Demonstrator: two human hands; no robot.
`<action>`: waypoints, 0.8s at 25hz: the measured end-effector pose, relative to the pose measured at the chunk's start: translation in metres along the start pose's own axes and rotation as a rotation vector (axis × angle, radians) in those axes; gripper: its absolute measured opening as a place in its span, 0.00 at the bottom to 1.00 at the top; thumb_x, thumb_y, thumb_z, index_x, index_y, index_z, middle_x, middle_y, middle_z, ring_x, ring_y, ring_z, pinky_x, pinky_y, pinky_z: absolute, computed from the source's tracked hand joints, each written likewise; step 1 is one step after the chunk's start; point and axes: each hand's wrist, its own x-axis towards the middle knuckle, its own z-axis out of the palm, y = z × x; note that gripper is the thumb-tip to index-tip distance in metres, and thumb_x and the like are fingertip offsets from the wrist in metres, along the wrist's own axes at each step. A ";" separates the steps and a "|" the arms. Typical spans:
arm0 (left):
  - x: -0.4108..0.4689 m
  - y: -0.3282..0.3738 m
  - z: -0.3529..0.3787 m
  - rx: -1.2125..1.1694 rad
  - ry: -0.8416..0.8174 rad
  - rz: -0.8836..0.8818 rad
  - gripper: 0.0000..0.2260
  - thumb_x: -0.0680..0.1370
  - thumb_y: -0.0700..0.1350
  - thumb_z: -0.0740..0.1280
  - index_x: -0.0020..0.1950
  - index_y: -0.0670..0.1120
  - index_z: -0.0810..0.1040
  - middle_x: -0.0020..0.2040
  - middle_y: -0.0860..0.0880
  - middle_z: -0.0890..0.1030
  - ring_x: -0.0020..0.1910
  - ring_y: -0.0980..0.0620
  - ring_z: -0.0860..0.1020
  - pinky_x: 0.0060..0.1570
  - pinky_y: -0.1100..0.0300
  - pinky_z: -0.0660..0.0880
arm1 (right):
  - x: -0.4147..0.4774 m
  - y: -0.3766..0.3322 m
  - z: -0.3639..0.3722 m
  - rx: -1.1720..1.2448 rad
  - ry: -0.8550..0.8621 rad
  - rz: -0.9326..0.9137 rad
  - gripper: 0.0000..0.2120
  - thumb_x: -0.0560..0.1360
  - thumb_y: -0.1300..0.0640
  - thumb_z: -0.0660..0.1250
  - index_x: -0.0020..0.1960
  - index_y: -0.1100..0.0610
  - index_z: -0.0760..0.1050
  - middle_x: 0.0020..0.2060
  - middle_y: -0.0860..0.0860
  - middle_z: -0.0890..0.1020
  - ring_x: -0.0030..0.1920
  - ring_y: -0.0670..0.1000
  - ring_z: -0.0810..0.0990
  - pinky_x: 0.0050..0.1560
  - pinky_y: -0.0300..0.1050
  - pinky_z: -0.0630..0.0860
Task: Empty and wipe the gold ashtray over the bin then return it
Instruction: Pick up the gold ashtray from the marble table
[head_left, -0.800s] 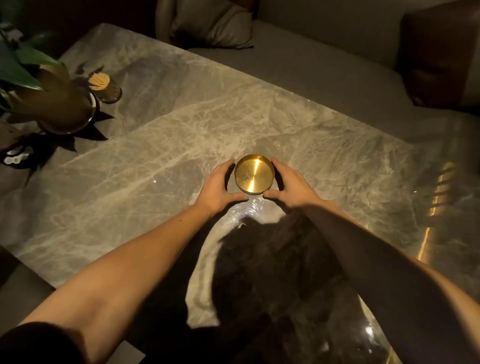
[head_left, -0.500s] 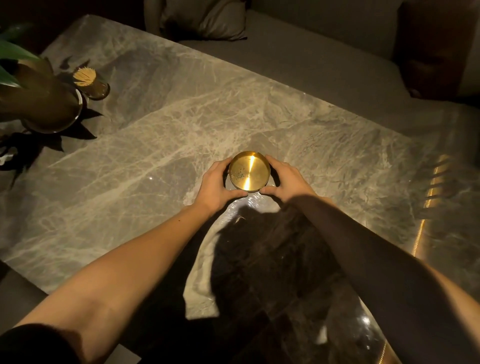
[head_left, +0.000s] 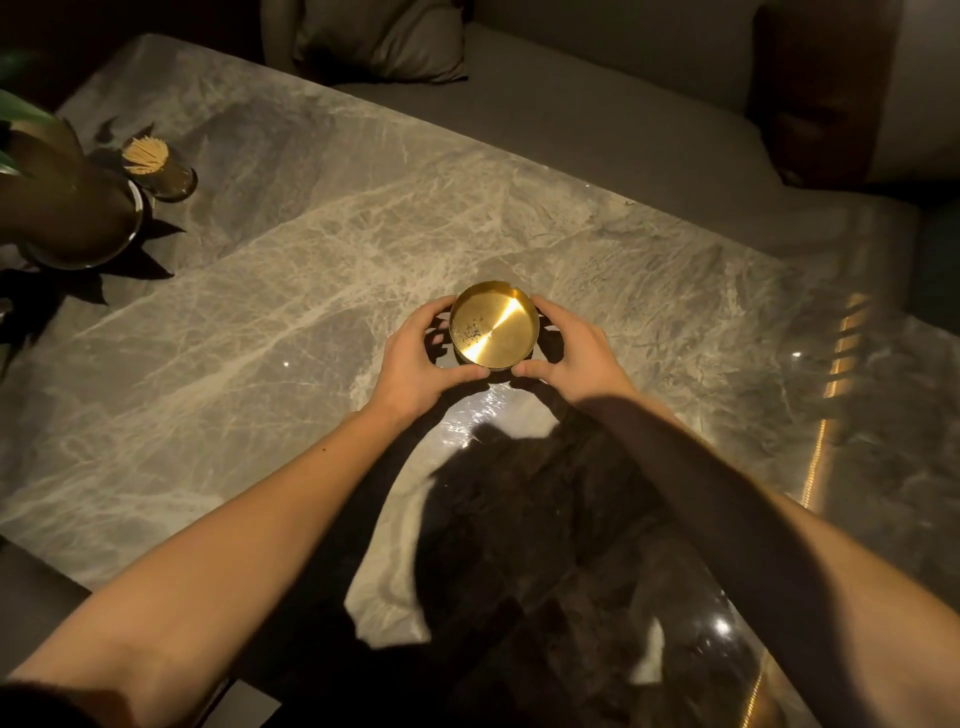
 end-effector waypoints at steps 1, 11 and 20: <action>-0.004 0.007 0.002 -0.033 0.003 0.010 0.41 0.60 0.47 0.83 0.71 0.47 0.70 0.63 0.53 0.76 0.61 0.58 0.76 0.63 0.64 0.74 | -0.009 -0.002 -0.005 0.037 0.030 0.007 0.40 0.64 0.55 0.80 0.72 0.51 0.66 0.63 0.51 0.78 0.62 0.48 0.75 0.62 0.35 0.72; -0.070 0.083 0.061 -0.256 -0.102 0.074 0.43 0.59 0.46 0.82 0.70 0.46 0.69 0.65 0.54 0.76 0.67 0.63 0.73 0.68 0.64 0.70 | -0.139 -0.005 -0.072 0.235 0.198 0.030 0.39 0.65 0.54 0.79 0.72 0.50 0.67 0.61 0.46 0.73 0.63 0.45 0.73 0.66 0.39 0.69; -0.144 0.167 0.143 -0.346 -0.195 0.164 0.43 0.62 0.38 0.81 0.74 0.44 0.66 0.72 0.49 0.72 0.71 0.60 0.70 0.68 0.68 0.66 | -0.254 0.033 -0.163 0.388 0.259 -0.018 0.34 0.64 0.59 0.80 0.66 0.53 0.71 0.63 0.50 0.77 0.60 0.50 0.78 0.64 0.52 0.76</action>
